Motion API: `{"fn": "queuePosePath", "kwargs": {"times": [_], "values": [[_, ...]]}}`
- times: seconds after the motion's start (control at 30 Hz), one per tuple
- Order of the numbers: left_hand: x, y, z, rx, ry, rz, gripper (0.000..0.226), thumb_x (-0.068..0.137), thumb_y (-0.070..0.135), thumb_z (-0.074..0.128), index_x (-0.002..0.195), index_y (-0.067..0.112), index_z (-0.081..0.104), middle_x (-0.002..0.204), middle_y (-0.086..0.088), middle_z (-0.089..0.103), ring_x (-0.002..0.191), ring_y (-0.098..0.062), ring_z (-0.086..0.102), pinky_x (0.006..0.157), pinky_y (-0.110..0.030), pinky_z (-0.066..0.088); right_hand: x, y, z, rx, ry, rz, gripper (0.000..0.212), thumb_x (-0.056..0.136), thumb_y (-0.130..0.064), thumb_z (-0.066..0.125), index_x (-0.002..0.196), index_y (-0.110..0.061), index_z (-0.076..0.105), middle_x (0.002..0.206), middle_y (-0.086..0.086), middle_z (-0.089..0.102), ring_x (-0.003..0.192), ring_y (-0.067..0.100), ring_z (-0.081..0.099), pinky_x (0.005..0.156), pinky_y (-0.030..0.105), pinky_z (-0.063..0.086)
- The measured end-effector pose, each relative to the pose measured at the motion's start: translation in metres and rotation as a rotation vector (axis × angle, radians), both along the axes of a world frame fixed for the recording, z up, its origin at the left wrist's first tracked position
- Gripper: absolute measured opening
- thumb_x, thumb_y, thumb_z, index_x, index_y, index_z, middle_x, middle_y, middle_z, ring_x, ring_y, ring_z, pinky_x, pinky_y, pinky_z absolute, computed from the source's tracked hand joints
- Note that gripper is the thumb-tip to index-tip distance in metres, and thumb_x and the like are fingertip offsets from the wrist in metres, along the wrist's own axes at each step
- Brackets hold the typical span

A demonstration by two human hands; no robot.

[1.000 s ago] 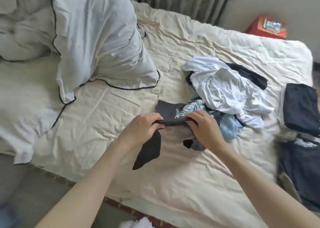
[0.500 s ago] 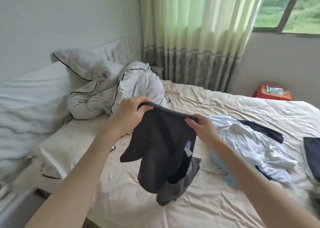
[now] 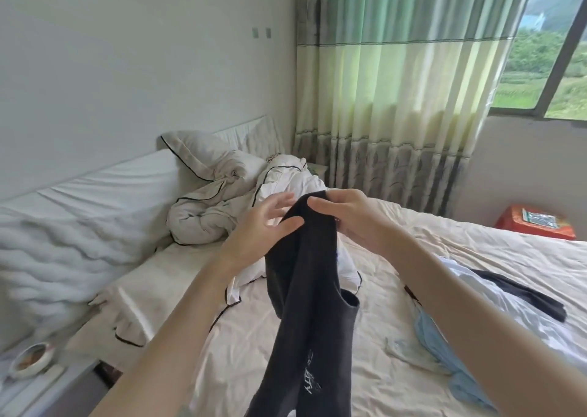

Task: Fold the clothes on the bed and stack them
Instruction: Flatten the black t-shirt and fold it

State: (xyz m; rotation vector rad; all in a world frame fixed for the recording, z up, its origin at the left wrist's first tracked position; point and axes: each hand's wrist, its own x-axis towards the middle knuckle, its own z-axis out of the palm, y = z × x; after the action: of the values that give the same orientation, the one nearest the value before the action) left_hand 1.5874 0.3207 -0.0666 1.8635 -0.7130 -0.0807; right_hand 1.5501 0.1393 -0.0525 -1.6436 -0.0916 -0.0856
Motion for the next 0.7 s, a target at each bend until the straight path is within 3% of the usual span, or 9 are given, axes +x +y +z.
{"fn": "queuePosePath", "kwargs": {"times": [0.13,0.2,0.4,0.57,0.63,0.7], "values": [[0.003,0.013,0.009,0.028,0.060,-0.071,0.017,0.090,0.008,0.061,0.095,0.023,0.068,0.085,0.015,0.073,0.084,0.003,0.067,0.072,-0.009,0.046,-0.001,0.007,0.000,-0.044,-0.022,0.011,0.031,0.091,-0.015,0.061,0.105,0.012,0.062,0.108,0.031,0.064,0.105,0.039,0.063,0.099,0.052,0.046],[0.005,0.019,0.009,0.010,0.131,-0.059,0.012,0.090,0.007,0.061,0.089,0.016,0.069,0.080,0.009,0.073,0.077,-0.002,0.068,0.067,-0.010,0.047,-0.001,0.007,-0.002,-0.064,-0.034,0.008,0.039,0.089,-0.019,0.064,0.103,0.017,0.059,0.104,0.033,0.063,0.098,0.037,0.061,0.096,0.053,0.044],[0.008,0.013,0.016,0.028,0.247,-0.151,0.011,0.082,0.013,0.069,0.093,0.008,0.068,0.089,-0.004,0.073,0.086,-0.015,0.068,0.079,-0.024,0.052,0.002,-0.004,-0.001,-0.075,-0.021,0.024,0.028,0.087,-0.018,0.067,0.095,0.008,0.066,0.106,0.031,0.064,0.096,0.035,0.061,0.099,0.059,0.041],[0.008,-0.001,0.024,0.063,0.246,-0.139,0.042,0.071,0.046,0.068,0.096,0.012,0.068,0.090,-0.001,0.072,0.082,-0.012,0.066,0.071,-0.022,0.050,0.005,-0.012,0.005,-0.075,-0.044,0.071,0.060,0.068,-0.034,0.076,0.100,0.015,0.060,0.106,0.040,0.057,0.091,0.036,0.058,0.099,0.062,0.037],[0.008,-0.006,0.022,0.080,0.214,-0.122,0.032,0.080,0.040,0.065,0.096,0.013,0.070,0.090,-0.005,0.072,0.081,-0.015,0.066,0.070,-0.023,0.051,0.006,-0.016,0.005,-0.074,-0.052,0.059,0.070,0.060,-0.040,0.077,0.098,0.016,0.059,0.102,0.039,0.058,0.089,0.032,0.056,0.098,0.062,0.038],[0.011,-0.012,0.022,0.084,0.166,-0.063,0.020,0.088,0.029,0.063,0.093,0.011,0.070,0.091,-0.017,0.069,0.081,-0.024,0.063,0.080,-0.035,0.050,0.008,-0.022,0.002,-0.079,-0.051,0.049,0.070,0.060,-0.043,0.078,0.096,0.015,0.061,0.099,0.034,0.061,0.089,0.031,0.057,0.095,0.057,0.042]]}}
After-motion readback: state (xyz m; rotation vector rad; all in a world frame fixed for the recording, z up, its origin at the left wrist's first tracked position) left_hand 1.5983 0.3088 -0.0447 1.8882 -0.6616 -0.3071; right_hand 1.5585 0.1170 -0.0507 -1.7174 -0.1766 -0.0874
